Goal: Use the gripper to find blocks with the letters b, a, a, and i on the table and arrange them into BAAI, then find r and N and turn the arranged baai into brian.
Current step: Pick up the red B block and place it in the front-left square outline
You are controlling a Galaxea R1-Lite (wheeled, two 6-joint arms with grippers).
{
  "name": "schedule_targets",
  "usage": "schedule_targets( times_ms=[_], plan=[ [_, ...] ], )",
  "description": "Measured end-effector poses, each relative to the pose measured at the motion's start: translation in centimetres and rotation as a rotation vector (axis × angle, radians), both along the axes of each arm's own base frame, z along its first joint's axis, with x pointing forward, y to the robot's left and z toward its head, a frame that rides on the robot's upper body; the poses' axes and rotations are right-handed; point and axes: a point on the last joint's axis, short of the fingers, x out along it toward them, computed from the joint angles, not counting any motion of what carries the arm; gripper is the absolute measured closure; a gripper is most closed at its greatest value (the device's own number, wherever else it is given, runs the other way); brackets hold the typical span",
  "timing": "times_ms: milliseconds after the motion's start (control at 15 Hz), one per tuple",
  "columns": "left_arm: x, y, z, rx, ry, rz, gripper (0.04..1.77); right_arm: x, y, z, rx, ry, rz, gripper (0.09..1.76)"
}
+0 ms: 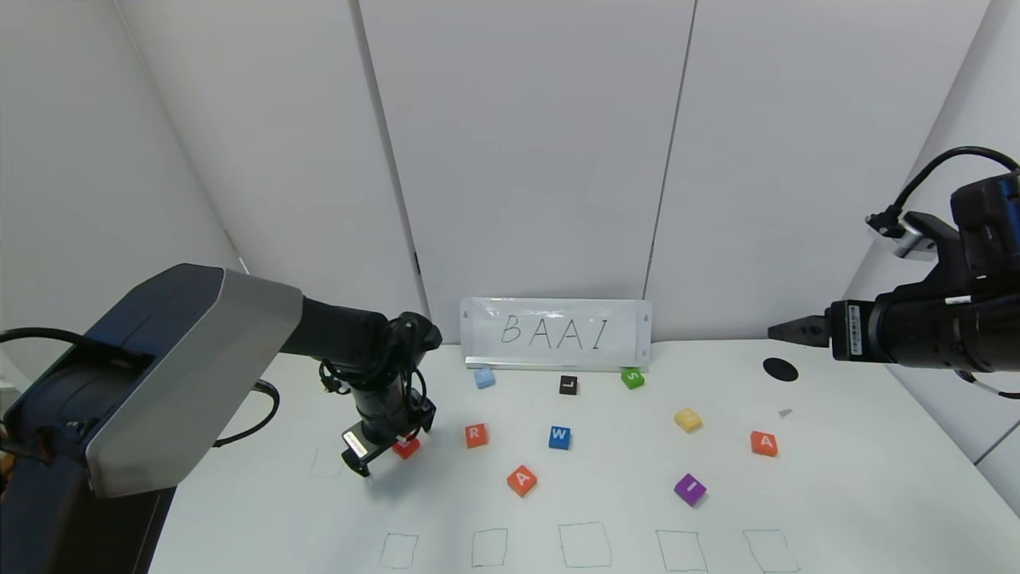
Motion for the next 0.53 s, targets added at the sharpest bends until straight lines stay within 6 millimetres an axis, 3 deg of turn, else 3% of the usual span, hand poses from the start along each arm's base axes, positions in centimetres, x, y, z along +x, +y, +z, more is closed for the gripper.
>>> schedule_targets(
  times_ms=[67,333,533],
  plan=[
    [-0.03,0.00,-0.04,0.001,0.004,-0.001,0.17,0.00,-0.01,0.00,0.000,0.000,0.000,0.14],
    [-0.03,-0.19,-0.24,0.001,0.009,-0.004,0.76,-0.01,-0.01,0.01,0.000,0.000,0.000,0.14],
    [-0.01,-0.40,-0.42,0.003,0.013,-0.011,1.05,-0.02,-0.06,0.07,0.000,-0.003,-0.002,0.14]
  ],
)
